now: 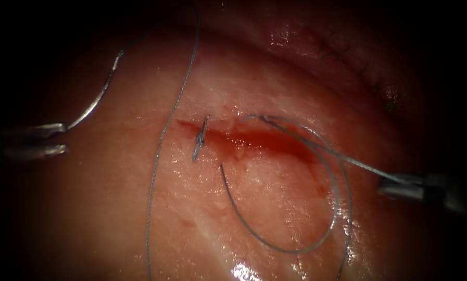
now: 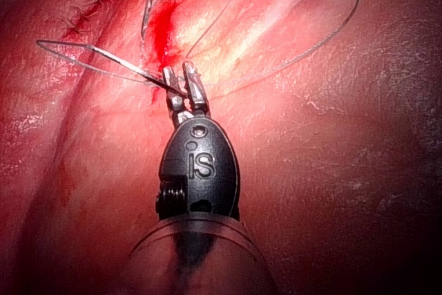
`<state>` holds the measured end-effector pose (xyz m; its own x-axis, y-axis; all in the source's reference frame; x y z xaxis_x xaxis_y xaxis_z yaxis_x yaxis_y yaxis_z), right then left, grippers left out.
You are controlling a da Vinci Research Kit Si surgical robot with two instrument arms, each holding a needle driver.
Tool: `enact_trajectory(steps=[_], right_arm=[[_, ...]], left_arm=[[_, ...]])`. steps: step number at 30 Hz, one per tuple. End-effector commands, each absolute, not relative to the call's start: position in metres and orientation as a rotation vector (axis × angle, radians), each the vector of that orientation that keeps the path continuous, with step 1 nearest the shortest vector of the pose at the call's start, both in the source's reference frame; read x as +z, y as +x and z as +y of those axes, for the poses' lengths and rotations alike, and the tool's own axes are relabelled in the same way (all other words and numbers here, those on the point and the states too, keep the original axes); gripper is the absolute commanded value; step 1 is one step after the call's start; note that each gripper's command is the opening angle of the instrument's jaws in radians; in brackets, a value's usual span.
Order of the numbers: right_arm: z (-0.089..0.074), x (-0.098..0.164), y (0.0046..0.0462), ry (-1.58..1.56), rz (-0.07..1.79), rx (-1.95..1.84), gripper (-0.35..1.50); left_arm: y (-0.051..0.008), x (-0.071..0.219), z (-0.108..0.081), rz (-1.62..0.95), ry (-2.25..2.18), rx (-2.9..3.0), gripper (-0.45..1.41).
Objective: Wound Closure
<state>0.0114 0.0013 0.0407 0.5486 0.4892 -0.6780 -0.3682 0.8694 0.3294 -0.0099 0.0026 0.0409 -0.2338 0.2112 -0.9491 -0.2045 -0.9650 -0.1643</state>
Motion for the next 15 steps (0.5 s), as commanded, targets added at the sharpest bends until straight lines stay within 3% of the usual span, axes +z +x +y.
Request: enact_trajectory(steps=[1,7,15], right_arm=[[0.001,0.044,0.0107,0.145,0.79,0.51,-0.35],[-0.002,0.047,0.0112,0.158,0.743,0.449,-0.35],[-0.006,0.046,0.0215,0.208,0.819,0.381,-0.35]], left_arm=[[-0.0103,0.042,0.002,-0.016,-1.755,2.278,-0.45],[-0.0103,0.042,0.002,-0.02,-1.752,2.284,-0.45],[-0.0105,0.042,0.002,-0.018,-1.752,2.284,-0.45]])
